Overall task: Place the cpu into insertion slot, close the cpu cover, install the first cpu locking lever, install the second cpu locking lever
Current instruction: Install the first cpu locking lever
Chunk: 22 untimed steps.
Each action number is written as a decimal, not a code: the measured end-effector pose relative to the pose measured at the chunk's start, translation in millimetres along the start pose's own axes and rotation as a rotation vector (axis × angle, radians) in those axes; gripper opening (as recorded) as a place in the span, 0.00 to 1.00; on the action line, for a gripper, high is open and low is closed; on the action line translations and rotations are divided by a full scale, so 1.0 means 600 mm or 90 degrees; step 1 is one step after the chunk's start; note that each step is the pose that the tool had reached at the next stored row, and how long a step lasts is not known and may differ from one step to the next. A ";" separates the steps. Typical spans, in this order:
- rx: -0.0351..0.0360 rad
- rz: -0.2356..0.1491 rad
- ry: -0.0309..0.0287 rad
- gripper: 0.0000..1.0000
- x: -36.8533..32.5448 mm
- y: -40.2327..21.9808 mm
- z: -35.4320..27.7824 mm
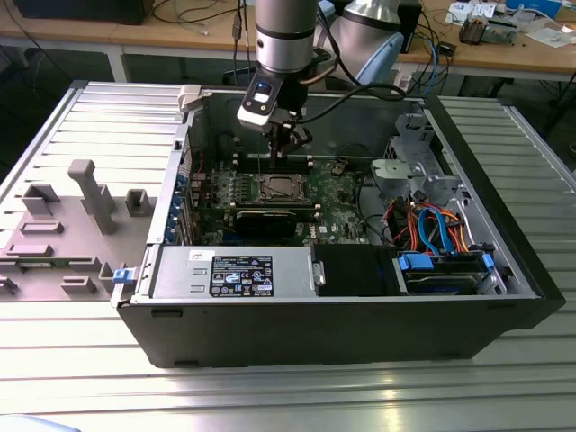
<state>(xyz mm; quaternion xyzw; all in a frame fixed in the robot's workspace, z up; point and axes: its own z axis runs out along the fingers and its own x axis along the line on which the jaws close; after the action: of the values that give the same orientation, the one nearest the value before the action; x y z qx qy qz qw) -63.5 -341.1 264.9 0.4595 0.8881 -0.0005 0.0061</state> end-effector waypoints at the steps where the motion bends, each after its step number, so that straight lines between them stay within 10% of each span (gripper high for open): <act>1: -0.0001 -0.008 0.0000 0.11 0.000 0.000 0.000; 7: -0.0011 -0.094 0.0004 0.11 0.000 0.000 0.000; 22: -0.0011 -0.098 0.0005 0.11 0.000 0.000 0.000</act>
<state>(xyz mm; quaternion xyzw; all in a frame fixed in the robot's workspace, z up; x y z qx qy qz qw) -63.6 -341.1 264.8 0.3896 0.9209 0.0000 0.0061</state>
